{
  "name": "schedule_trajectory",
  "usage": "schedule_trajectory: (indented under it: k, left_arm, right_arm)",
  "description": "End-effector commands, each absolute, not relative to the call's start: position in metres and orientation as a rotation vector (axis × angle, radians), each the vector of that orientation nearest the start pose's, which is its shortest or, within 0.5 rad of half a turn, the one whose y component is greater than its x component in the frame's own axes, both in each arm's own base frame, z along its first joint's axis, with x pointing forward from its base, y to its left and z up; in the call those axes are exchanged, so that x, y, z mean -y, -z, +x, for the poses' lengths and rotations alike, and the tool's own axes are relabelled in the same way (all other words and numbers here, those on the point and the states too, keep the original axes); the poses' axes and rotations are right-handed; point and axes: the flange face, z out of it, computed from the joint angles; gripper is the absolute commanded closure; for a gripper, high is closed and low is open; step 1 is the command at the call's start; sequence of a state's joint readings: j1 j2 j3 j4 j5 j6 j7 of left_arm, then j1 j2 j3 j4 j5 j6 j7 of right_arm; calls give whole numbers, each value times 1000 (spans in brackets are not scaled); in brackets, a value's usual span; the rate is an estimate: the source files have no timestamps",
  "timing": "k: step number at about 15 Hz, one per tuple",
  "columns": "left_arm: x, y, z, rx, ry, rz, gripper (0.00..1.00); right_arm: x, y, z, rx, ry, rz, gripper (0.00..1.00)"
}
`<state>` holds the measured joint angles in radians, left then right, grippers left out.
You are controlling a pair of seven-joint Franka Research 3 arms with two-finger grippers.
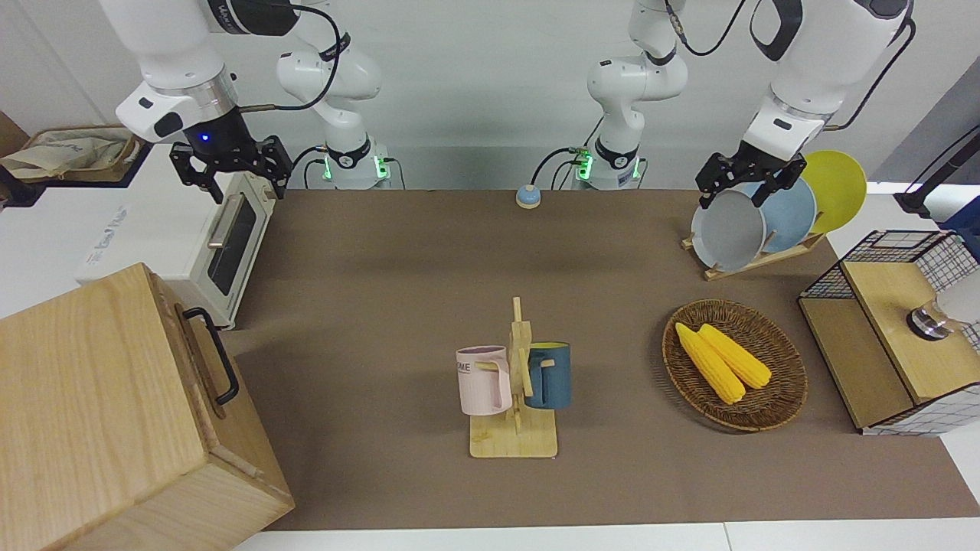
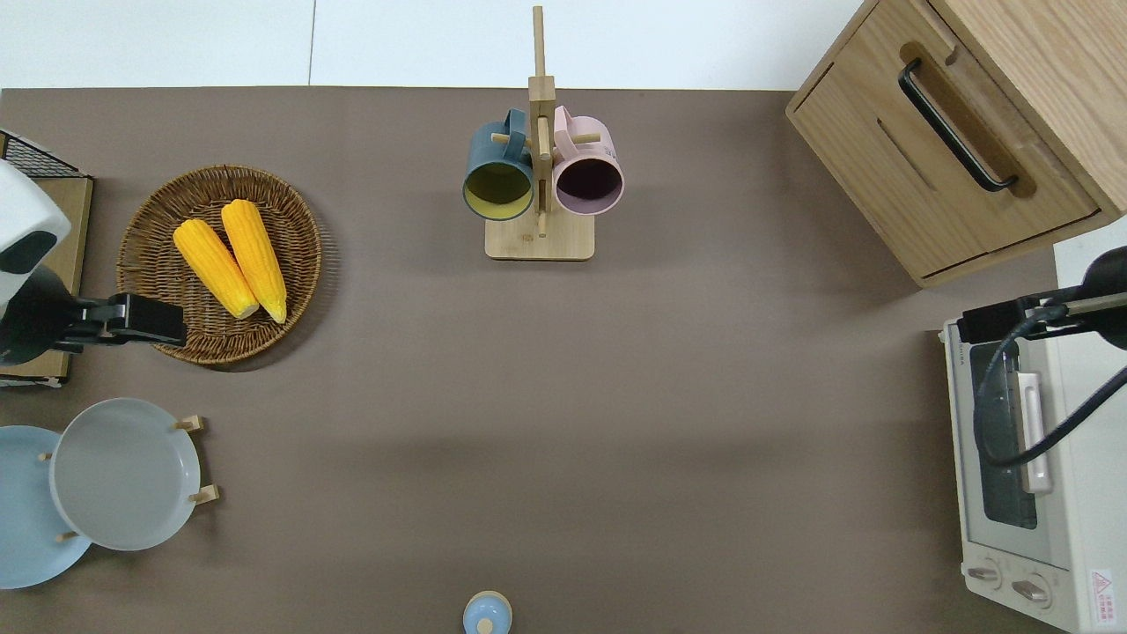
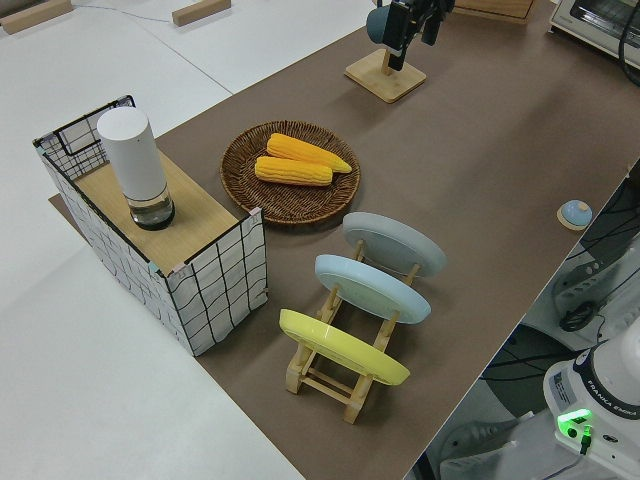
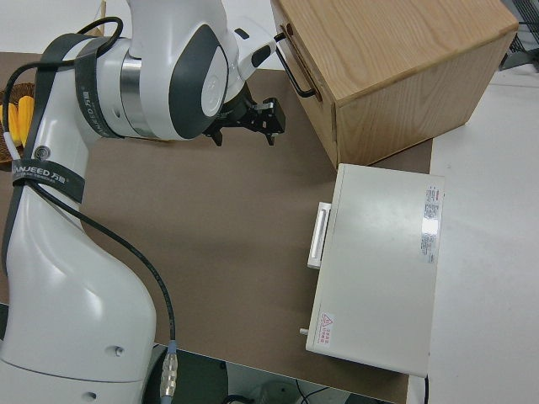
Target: Slide drawer open with right arm
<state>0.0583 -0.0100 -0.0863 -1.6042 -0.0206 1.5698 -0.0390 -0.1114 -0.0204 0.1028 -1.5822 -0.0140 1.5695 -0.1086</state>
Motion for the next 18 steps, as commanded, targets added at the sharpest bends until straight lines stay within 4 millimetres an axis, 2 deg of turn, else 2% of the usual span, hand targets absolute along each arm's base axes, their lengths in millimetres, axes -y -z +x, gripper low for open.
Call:
schedule_trajectory:
  k: [1, 10, 14, 18]
  left_arm:
    - [17, -616, 546, 7, -49, -3148, 2]
    - [17, -616, 546, 5, -51, -3148, 2]
    - [17, -616, 546, 5, -51, -3148, 5]
    - [17, -616, 546, 7, -49, -3148, 2]
  right_arm:
    - [2, -640, 549, 95, 42, -3160, 17]
    - [-5, -640, 550, 97, 48, -3194, 17]
    - [-22, -641, 550, 170, 53, -3272, 17]
    - [-52, -641, 548, 304, 67, -3409, 19]
